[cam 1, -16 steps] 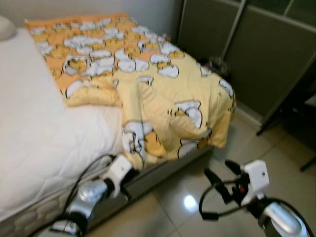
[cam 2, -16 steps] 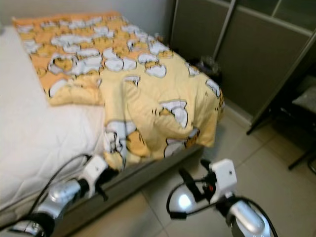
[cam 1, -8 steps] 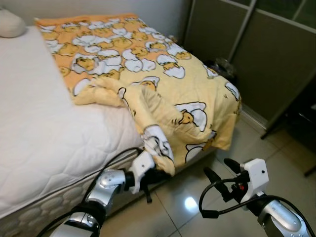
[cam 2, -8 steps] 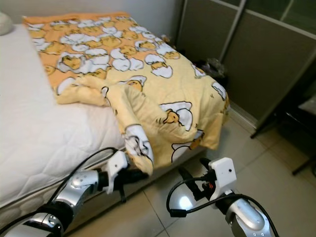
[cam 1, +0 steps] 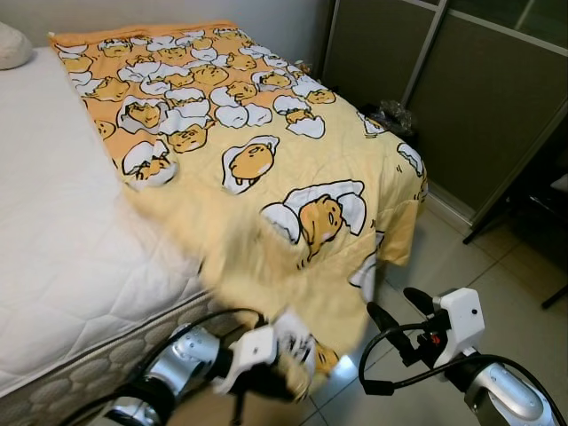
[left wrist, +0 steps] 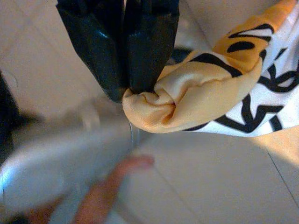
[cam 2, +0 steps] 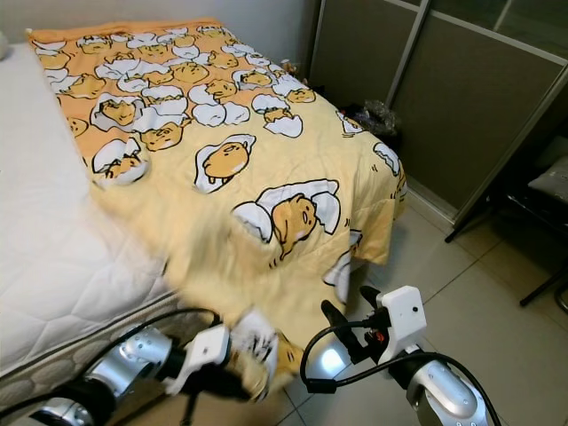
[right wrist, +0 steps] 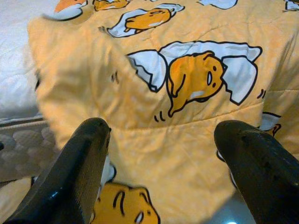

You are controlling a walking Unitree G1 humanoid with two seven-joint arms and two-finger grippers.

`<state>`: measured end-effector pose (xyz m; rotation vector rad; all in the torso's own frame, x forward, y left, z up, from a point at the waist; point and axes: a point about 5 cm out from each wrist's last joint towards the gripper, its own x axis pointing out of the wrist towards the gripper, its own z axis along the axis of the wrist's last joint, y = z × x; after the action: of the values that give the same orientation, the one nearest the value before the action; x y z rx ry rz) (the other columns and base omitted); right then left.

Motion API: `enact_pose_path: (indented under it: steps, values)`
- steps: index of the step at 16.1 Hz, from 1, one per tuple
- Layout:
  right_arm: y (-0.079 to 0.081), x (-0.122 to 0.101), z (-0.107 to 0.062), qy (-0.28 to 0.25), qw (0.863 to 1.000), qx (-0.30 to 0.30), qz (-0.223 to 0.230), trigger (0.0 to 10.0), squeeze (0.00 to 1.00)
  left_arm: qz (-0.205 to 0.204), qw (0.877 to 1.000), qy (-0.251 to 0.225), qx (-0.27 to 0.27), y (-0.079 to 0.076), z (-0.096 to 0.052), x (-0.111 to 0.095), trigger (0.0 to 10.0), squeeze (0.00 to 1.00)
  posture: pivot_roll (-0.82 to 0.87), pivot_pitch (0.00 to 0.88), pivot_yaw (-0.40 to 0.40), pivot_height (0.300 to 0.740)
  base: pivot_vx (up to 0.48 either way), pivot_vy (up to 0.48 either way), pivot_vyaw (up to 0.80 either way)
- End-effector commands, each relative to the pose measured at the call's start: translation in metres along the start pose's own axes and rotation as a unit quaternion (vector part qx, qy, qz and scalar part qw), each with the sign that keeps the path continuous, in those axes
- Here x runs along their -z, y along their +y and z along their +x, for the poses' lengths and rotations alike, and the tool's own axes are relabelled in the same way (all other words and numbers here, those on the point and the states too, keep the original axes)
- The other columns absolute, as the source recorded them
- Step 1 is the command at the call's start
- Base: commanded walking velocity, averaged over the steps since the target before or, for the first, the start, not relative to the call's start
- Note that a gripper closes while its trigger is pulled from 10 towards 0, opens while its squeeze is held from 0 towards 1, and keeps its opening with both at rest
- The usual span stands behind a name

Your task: Clean up the room

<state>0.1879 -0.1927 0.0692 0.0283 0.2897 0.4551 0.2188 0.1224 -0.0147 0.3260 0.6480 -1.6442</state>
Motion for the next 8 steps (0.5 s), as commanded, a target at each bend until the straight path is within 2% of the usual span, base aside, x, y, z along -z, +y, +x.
enact_pose_path:
  steps: [1,2,5,7,8]
  values:
    - [-0.002,-0.003,-0.003,-0.002,1.000,0.006,-0.002,10.0,0.01,0.041,0.998,0.053,0.021,-0.002,0.000,0.003,0.0,0.00,-0.26,0.007,-0.044,0.740,0.000,0.000,0.00]
    - [-0.001,-0.003,-0.003,-0.002,1.000,0.005,-0.001,10.0,0.02,0.047,0.996,0.071,0.023,-0.006,0.002,0.008,0.0,0.00,-0.25,0.006,-0.045,0.740,0.000,0.000,0.00]
    - [0.001,-0.007,-0.005,-0.005,1.000,0.003,-0.002,10.0,0.01,0.019,0.999,0.047,-0.014,-0.006,0.010,0.011,0.0,0.00,-0.25,0.004,-0.046,0.740,0.000,0.000,0.00]
    - [0.002,-0.012,-0.006,-0.010,1.000,0.001,-0.005,10.0,0.01,-0.031,0.997,0.000,-0.072,-0.004,0.003,0.016,0.0,0.00,-0.25,0.001,-0.044,0.740,0.000,0.000,0.00]
    - [0.003,-0.015,-0.007,-0.012,1.000,0.001,-0.005,10.0,0.02,-0.064,0.989,-0.033,-0.126,0.006,-0.010,0.015,0.0,0.00,-0.25,0.001,-0.044,0.740,0.000,0.000,0.00]
